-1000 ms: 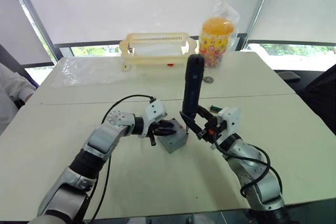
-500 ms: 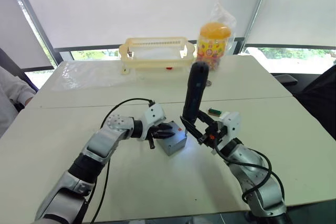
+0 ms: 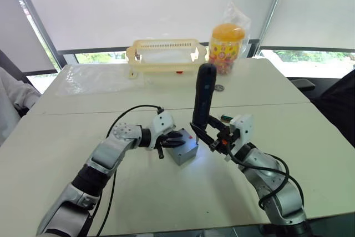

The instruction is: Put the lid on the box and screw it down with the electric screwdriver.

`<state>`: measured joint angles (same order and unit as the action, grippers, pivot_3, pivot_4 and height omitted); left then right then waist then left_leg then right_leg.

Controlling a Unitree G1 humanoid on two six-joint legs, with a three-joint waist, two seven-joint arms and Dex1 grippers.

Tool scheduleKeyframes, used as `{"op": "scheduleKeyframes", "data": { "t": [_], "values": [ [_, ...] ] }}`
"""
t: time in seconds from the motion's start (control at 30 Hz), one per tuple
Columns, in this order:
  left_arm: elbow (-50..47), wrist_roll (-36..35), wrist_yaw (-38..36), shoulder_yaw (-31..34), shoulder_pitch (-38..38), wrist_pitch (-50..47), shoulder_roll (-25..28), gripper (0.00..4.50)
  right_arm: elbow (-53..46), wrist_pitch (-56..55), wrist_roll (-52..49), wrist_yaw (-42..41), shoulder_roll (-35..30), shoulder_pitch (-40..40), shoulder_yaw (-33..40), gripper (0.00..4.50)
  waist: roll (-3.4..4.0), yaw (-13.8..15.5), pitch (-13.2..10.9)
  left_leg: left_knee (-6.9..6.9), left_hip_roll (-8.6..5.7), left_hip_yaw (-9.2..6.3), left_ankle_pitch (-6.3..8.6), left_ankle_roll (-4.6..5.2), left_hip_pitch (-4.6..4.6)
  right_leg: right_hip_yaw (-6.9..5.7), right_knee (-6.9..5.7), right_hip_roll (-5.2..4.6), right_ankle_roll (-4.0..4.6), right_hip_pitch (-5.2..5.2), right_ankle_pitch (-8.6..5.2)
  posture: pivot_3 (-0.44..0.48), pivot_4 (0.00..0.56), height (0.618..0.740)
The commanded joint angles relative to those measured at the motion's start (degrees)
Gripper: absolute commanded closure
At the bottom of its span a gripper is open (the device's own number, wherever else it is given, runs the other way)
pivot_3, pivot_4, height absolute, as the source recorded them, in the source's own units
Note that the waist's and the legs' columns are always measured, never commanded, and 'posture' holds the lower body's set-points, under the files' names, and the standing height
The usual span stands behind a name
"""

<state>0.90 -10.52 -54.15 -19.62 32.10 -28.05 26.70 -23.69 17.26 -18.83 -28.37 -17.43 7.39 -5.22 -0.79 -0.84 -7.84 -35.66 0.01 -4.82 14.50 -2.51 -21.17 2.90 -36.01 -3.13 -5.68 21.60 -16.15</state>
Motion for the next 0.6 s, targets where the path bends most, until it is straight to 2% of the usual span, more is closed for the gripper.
{"op": "scheduleKeyframes", "data": {
  "t": [0.03,0.6],
  "values": [
    [5.40,5.34,0.89,-5.45,-3.77,-2.64,1.02,3.25,-0.34,2.53,-0.18,-0.52,-0.87,-0.62,-0.77,2.73,0.00,0.01,0.00,0.02,-0.02,0.00,0.00,0.00,0.00,-0.01,0.00,-0.05,-0.01,0.01,-0.01,0.000,0.150,0.740],
    [4.68,5.53,1.45,-5.46,-4.48,-2.87,0.92,3.25,5.04,2.37,3.28,-0.16,-0.59,-0.48,-2.55,2.73,-0.14,0.00,0.20,0.43,-0.16,0.00,0.01,-0.02,-0.02,-0.09,0.68,-0.38,0.11,0.09,0.05,0.000,0.150,0.740]
  ]
}}
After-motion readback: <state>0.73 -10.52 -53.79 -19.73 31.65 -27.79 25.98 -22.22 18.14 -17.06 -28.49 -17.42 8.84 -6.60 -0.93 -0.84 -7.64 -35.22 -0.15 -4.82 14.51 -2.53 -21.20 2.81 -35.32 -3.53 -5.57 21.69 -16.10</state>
